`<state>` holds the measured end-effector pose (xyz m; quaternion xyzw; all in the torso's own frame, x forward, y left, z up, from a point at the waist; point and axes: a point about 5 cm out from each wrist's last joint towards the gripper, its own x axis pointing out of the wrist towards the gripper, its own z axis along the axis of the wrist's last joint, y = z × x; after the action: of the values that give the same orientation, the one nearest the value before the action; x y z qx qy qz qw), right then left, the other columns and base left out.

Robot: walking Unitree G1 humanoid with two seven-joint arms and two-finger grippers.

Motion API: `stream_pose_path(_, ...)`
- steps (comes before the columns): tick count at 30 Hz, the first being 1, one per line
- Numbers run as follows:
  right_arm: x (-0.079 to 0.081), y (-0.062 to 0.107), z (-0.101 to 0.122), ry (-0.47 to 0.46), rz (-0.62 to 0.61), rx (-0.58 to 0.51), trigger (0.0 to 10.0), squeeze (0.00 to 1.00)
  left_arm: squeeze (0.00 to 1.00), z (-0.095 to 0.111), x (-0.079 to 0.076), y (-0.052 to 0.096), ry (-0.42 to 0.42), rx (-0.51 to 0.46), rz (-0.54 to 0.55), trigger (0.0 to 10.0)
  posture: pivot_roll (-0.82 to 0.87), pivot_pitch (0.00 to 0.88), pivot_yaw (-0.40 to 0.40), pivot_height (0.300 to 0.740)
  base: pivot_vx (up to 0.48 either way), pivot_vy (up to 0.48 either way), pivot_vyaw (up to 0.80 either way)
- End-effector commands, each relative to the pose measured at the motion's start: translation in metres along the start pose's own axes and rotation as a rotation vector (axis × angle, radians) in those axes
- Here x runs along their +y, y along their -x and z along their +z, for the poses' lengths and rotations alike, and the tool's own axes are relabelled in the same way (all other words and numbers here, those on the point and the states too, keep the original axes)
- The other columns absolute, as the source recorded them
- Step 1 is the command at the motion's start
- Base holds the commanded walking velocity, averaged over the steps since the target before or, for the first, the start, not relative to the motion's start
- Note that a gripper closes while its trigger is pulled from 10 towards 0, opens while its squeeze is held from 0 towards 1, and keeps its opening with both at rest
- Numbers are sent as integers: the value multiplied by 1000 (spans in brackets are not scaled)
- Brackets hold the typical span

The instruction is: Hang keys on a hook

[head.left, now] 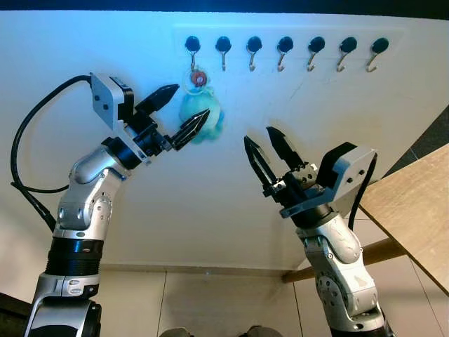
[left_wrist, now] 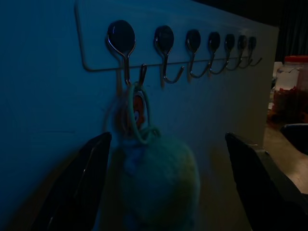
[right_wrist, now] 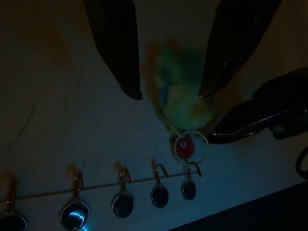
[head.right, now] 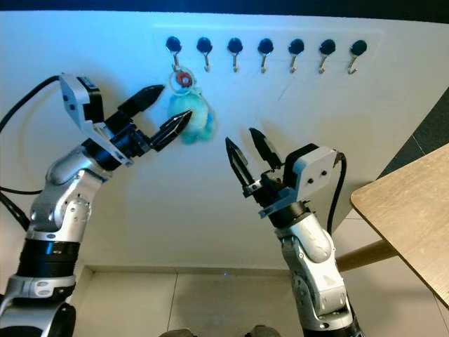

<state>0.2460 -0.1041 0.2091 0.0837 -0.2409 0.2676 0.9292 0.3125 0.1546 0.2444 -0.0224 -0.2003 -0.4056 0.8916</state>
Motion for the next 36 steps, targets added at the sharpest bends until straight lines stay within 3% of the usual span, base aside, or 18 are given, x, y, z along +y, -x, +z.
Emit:
stream_pose_path(1, 0, 2, 2, -2, -2, 1, 10000, 0, 1000, -4, -4, 1, 30, 6, -16, 10000, 17, 79, 16, 740, 0, 0, 0)
stream_pose_path(4, 1, 3, -1, -3, -1, 12, 10000, 0, 1000, -14, -1, 8, 15, 56, 12, 10000, 18, 79, 18, 740, 0, 0, 0)
stream_pose_path(5, 1, 6, -6, -11, -1, 37, 10000, 0, 357, -30, 2, 18, -7, 139, 37, 10000, 19, 78, 18, 740, 0, 0, 0)
stream_pose_path(6, 1, 6, -6, -11, -1, 37, 10000, 0, 357, -30, 2, 18, -7, 139, 37, 10000, 19, 78, 18, 740, 0, 0, 0)
stream_pose_path(7, 0, 13, -20, -24, -1, 111, 10000, 0, 0, -55, 5, 35, 0, 266, 65, 10000, 19, 76, 19, 740, 0, 0, 0)
stream_pose_path(9, 0, 17, -27, -30, -1, 152, 10000, 0, 0, -67, 6, 43, 14, 322, 84, 10000, 20, 75, 20, 740, 0, 0, 0)
stream_pose_path(11, -2, 32, -53, -39, -8, 295, 10000, 0, 0, -99, 7, 70, -1, 474, 152, 10000, 23, 70, 21, 740, 0, 0, 0)
stream_pose_path(12, -6, 42, -66, -57, -28, 374, 10000, 0, 0, -113, 8, 85, -110, 563, 182, 10000, 23, 70, 21, 740, 0, 0, 0)
stream_pose_path(13, -10, 56, -82, -77, -53, 456, 10000, 0, 0, -134, 6, 108, -114, 676, 226, 10000, 20, 65, 22, 740, 0, 0, 0)
stream_pose_path(14, -10, 56, -82, -77, -53, 456, 10000, 0, 0, -134, 6, 108, -114, 676, 226, 10000, 20, 65, 22, 740, 0, 0, 0)
stream_pose_path(17, -19, 92, -117, -114, -132, 641, 10000, 0, 0, -165, -4, 158, -55, 851, 370, 10000, 12, 58, 29, 740, 0, 0, 0)
stream_pose_path(20, -24, 108, -133, -131, -202, 718, 10000, 0, 0, -176, -12, 178, -12, 932, 425, 10000, 13, 57, 29, 740, 0, 0, 0)
stream_pose_path(22, -28, 128, -157, -171, -320, 823, 10000, 0, 0, -192, -22, 196, 105, 1013, 573, 10000, 16, 49, 26, 740, 0, 0, 0)
stream_pose_path(24, -29, 137, -166, -171, -368, 864, 10000, 0, 0, -198, -27, 200, 160, 1030, 641, 10000, 16, 49, 26, 740, 0, 0, 0)
stream_pose_path(28, -44, 182, -187, -171, -703, 1006, 10000, 0, 0, -216, -41, 212, 415, 1015, 989, 10000, 19, 34, 16, 740, 0, 0, 0)
stream_pose_path(31, -47, 192, -187, -190, -793, 1020, 10000, 0, 0, -219, -44, 211, 419, 1034, 986, 10000, 19, 27, 16, 740, 0, 0, 0)
stream_pose_path(32, -50, 210, -189, -199, -877, 1064, 10000, 0, 0, -225, -52, 205, 383, 1070, 907, 10000, 16, 20, 15, 740, 0, 0, 0)
stream_pose_path(36, -52, 221, -190, -176, -890, 1105, 10000, 0, 0, -229, -58, 198, 355, 1086, 830, 10000, 13, 13, 15, 740, 0, 0, 0)
